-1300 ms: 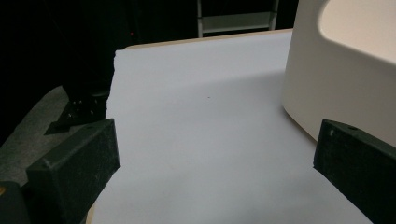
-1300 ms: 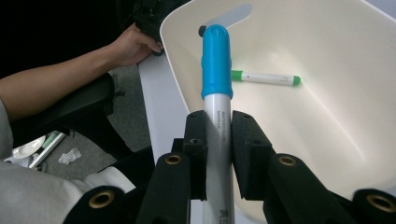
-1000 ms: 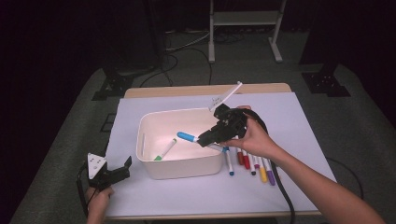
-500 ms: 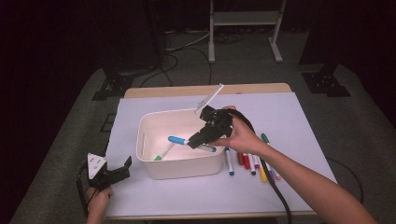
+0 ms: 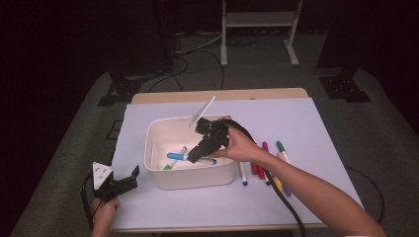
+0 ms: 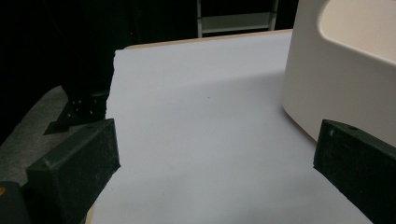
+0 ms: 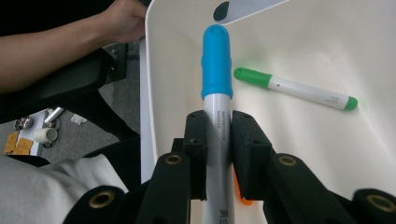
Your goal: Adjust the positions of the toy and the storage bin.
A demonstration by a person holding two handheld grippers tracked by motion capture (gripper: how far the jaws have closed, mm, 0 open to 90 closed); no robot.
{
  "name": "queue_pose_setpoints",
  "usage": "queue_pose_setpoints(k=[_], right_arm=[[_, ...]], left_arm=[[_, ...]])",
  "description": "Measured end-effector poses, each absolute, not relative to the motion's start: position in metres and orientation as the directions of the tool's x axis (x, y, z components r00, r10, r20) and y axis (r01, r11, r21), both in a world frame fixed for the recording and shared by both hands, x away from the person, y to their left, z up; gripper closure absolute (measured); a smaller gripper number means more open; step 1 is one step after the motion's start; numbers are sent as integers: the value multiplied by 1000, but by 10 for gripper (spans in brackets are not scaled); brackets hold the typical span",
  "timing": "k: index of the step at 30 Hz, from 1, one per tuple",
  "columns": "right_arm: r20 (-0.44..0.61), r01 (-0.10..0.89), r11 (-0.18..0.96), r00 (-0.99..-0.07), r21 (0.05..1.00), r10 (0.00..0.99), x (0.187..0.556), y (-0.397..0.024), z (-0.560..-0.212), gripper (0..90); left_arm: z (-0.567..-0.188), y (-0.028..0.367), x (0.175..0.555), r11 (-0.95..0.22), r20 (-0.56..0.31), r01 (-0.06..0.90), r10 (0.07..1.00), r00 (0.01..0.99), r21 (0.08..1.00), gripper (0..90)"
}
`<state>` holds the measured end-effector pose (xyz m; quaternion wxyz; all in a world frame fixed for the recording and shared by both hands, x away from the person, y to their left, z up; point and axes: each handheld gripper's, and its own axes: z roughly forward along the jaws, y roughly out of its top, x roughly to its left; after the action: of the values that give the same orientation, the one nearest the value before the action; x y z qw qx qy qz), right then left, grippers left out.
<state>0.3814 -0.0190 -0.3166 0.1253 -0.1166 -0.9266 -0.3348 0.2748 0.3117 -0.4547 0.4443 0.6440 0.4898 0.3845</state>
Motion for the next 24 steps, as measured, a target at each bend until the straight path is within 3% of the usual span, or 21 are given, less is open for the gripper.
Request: queue_pose_setpoints(k=[24], right_arm=[[294, 231, 821, -952, 522, 81, 386, 25, -339, 758]], left_arm=[[-454, 312, 275, -126, 59, 295, 973, 225, 947, 0]])
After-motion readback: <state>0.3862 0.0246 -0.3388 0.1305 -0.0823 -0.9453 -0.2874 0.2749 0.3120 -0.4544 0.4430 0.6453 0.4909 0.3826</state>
